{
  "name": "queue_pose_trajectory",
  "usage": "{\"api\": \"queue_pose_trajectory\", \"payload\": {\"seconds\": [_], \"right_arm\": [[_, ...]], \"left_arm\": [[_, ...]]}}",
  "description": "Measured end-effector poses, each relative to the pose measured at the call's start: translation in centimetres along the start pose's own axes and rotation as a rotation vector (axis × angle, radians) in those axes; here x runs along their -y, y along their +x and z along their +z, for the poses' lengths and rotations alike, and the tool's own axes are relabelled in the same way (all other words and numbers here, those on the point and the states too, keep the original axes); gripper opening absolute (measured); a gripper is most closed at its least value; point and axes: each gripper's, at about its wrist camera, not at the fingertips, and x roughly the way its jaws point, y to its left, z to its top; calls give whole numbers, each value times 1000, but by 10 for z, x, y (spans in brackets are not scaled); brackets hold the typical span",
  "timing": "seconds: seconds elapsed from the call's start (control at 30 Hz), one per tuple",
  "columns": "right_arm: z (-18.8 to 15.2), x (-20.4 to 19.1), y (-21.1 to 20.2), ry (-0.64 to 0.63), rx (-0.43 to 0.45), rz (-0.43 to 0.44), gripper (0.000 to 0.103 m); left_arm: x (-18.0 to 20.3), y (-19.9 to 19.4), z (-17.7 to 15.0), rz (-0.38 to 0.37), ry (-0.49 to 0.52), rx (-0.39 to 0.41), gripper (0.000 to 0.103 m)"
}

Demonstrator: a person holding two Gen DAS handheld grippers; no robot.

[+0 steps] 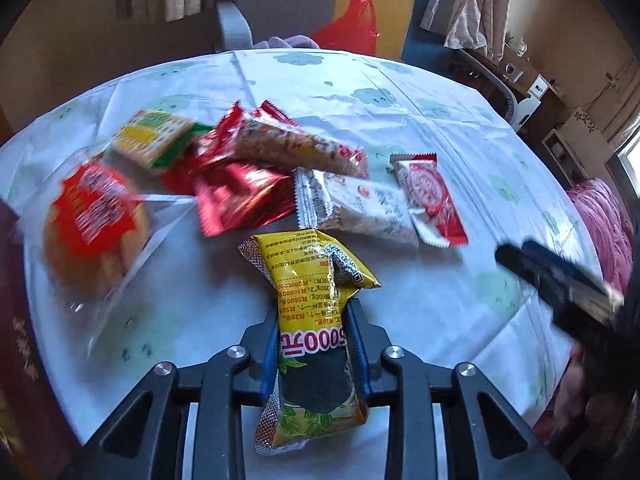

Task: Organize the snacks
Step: 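Hold the yellow printed packet with the left gripper while the right gripper grasps a red wafer bar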

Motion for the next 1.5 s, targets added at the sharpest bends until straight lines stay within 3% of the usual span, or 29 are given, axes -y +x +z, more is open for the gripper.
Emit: {"api": "queue_pose_trajectory", "payload": {"seconds": [0.2, 0.47, 0.53, 0.87, 1.1, 1.27, 1.5], "right_arm": [[23, -16, 17, -33, -15, 42, 53], [53, -38, 62, -77, -73, 17, 49], [52, -46, 75, -122, -111, -1, 29], [5, -70, 40, -355, -79, -54, 28], [-11, -76, 33, -374, -84, -51, 35], [-12, -76, 30, -345, -72, -73, 30], [-10, -89, -11, -367, 50, -83, 27]], "left_arm": [[-17, -23, -38, 55, -10, 21, 31], [-15, -25, -54, 112, 16, 51, 36], [-13, -24, -54, 121, 24, 59, 36], [-16, -30, -61, 113, 14, 87, 33], [-19, -38, -68, 118, -18, 88, 30], [-20, -50, -72, 117, -34, 101, 28], [-19, -77, -77, 125, -24, 162, 28]]}}
